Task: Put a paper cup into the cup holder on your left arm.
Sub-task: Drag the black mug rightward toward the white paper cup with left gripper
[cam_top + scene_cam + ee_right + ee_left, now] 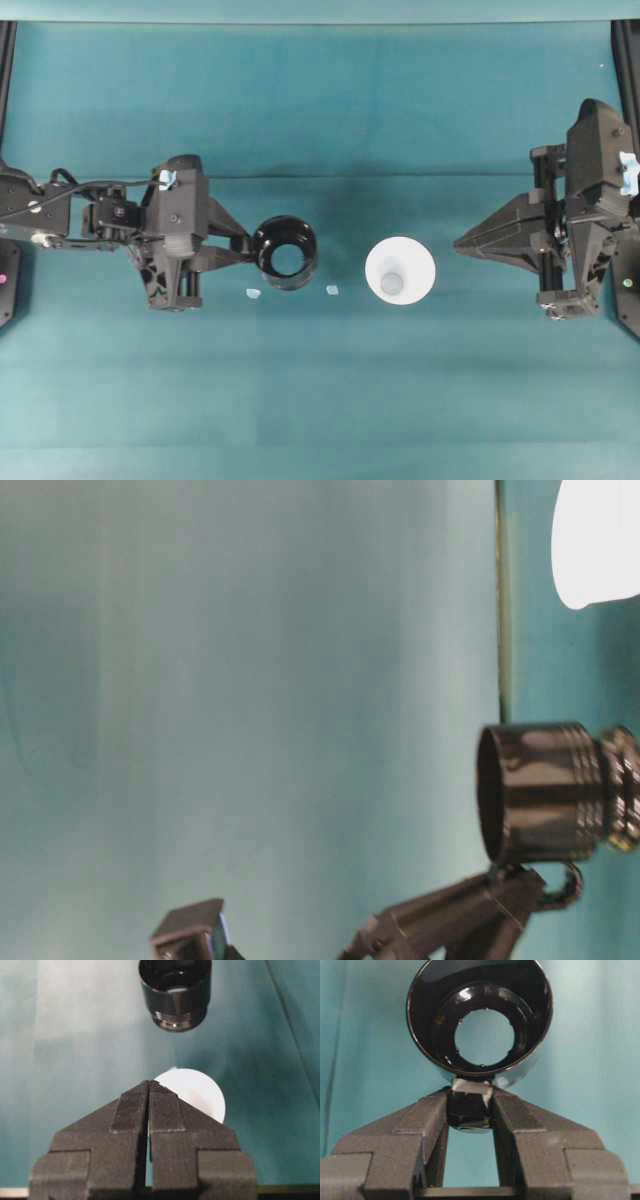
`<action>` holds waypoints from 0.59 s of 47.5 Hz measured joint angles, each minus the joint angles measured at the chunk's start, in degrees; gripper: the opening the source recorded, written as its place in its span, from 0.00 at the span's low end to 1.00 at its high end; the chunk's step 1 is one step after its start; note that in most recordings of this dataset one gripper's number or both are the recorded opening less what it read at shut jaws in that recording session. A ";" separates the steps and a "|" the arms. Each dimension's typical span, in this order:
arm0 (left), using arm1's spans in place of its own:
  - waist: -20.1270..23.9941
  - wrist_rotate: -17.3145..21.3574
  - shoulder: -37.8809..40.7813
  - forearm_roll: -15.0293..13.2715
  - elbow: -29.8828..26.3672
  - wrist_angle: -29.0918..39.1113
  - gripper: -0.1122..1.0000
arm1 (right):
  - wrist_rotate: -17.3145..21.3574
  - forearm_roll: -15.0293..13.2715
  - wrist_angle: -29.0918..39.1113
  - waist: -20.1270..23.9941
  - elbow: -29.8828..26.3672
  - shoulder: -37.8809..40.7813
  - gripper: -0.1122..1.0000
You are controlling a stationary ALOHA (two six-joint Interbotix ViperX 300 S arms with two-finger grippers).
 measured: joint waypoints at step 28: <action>-2.20 0.09 12.74 0.00 -9.40 -1.32 0.36 | 0.00 0.00 0.00 0.00 0.00 0.00 0.10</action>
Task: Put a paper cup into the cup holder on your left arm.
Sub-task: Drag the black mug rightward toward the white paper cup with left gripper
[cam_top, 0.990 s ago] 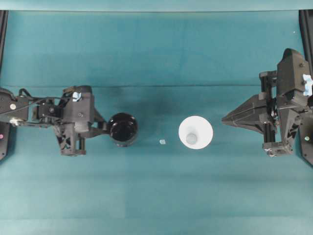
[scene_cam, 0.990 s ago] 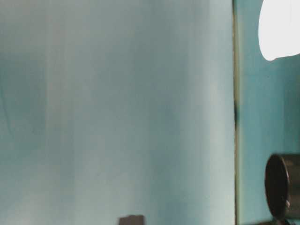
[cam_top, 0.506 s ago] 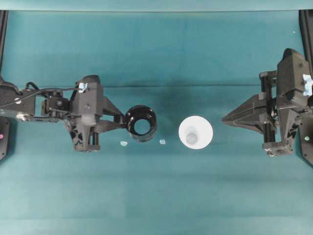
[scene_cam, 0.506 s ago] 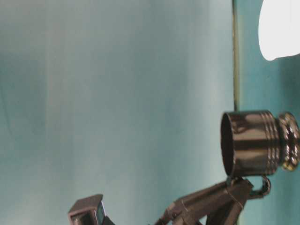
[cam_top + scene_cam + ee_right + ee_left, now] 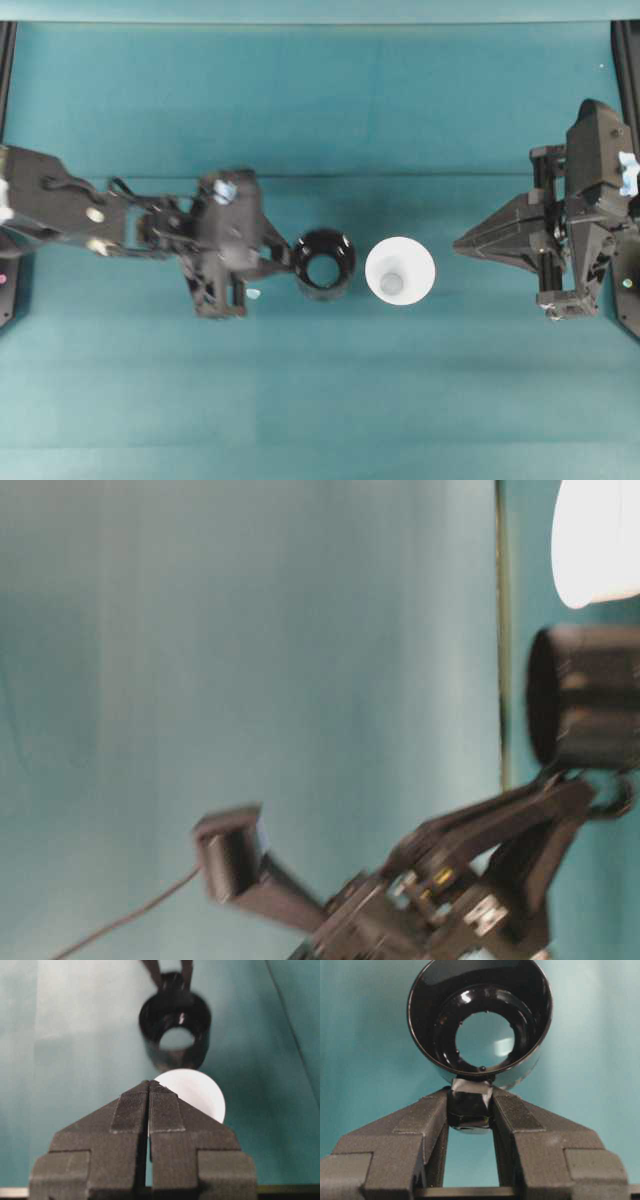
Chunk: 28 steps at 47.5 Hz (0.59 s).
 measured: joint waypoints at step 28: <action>1.93 0.09 1.32 0.00 0.26 0.00 0.36 | 0.09 0.00 0.00 0.09 0.00 0.00 0.10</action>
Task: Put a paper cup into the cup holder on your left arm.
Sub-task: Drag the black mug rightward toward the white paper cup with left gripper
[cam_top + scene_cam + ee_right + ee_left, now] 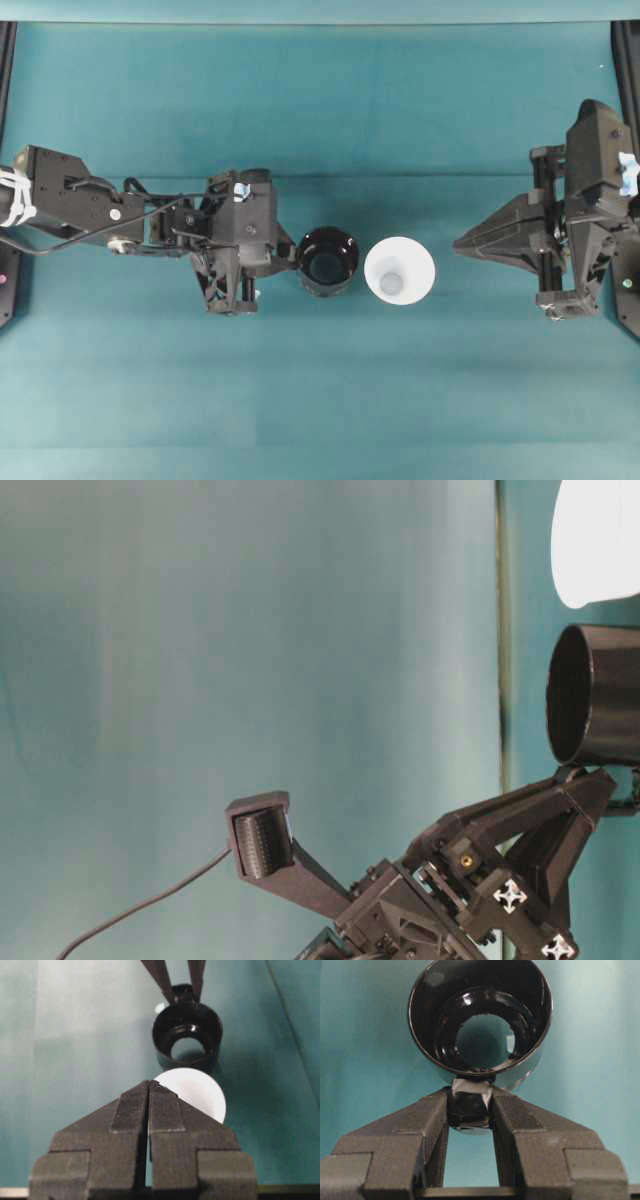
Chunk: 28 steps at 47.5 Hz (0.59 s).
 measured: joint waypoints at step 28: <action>0.00 -0.09 0.00 0.09 0.18 -0.35 0.36 | 0.00 0.00 0.00 0.00 0.00 -0.09 0.10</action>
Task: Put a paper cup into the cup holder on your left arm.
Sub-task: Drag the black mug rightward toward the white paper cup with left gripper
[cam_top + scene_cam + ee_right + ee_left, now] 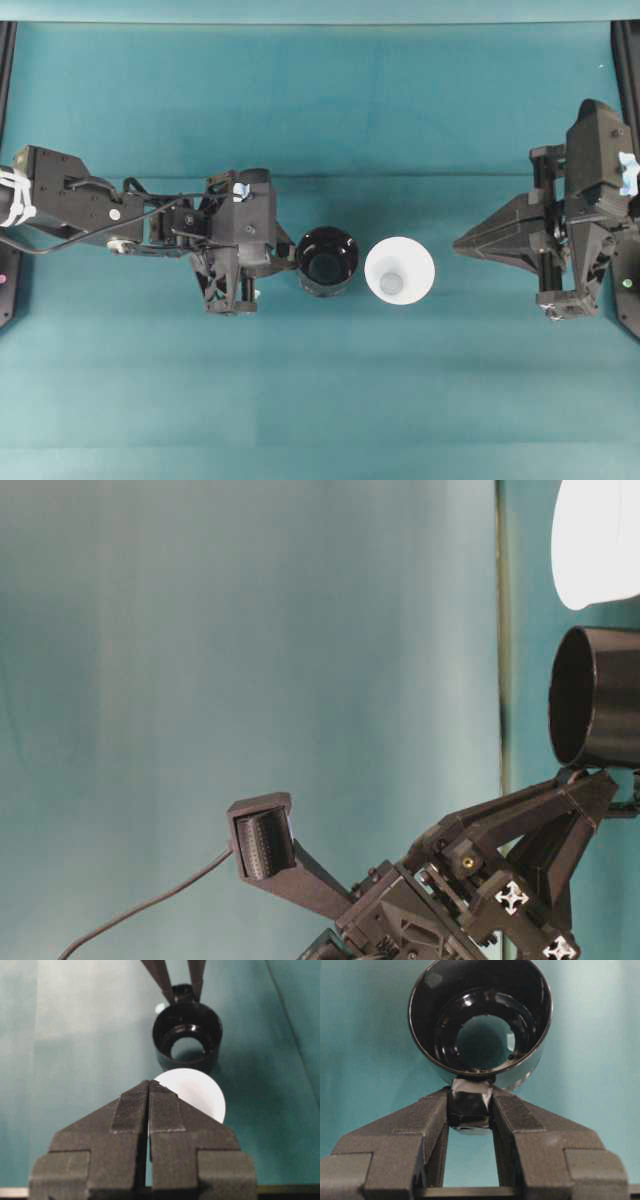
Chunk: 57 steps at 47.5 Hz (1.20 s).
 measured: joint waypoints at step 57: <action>0.00 -0.53 2.81 0.00 0.79 -3.16 0.36 | -0.09 0.00 0.09 0.00 0.00 0.00 0.10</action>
